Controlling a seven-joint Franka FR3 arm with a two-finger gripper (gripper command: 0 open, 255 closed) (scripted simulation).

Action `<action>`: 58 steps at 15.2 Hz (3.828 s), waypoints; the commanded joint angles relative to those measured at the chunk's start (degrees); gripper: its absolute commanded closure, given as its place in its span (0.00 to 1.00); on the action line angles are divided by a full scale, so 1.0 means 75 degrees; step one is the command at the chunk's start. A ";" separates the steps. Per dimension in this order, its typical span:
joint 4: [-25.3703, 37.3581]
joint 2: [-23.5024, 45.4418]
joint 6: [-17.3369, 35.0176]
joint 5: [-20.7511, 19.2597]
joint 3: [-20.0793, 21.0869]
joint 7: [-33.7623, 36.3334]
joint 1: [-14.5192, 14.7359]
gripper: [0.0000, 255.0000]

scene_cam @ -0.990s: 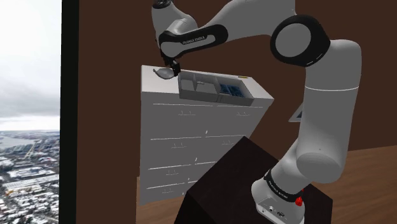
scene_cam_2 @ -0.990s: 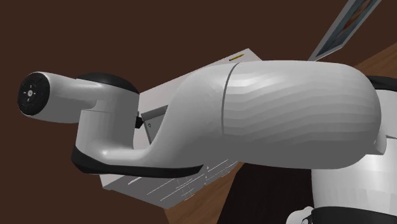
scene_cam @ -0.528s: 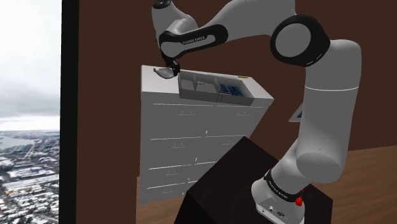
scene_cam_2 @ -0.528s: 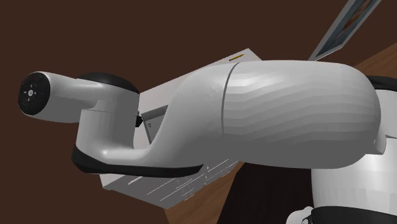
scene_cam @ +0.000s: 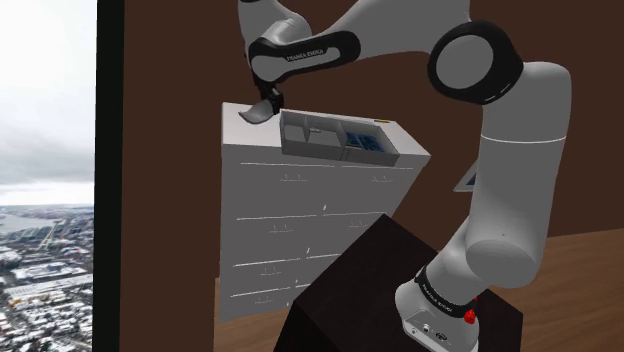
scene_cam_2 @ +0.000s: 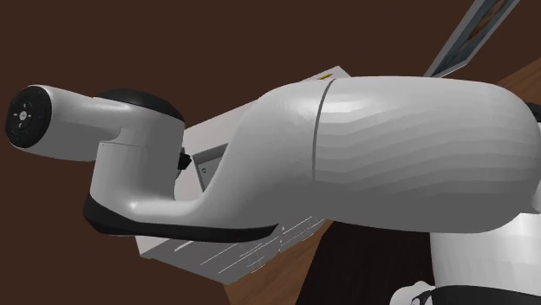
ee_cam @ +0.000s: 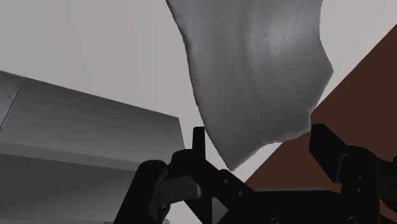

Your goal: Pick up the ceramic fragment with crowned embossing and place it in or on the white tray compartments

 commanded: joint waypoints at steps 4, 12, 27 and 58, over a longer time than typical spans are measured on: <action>0.0269 -0.0149 -0.0368 0.0098 0.0025 -0.0223 -0.0013 1.00; 0.0879 -0.0267 -0.1029 0.0229 0.0060 -0.0555 0.0013 1.00; -0.2461 -0.3071 -0.0175 0.0401 -0.0145 -0.1047 -0.0615 1.00; -0.5374 -0.4273 0.1611 0.0066 -0.0809 0.1117 -0.1658 0.00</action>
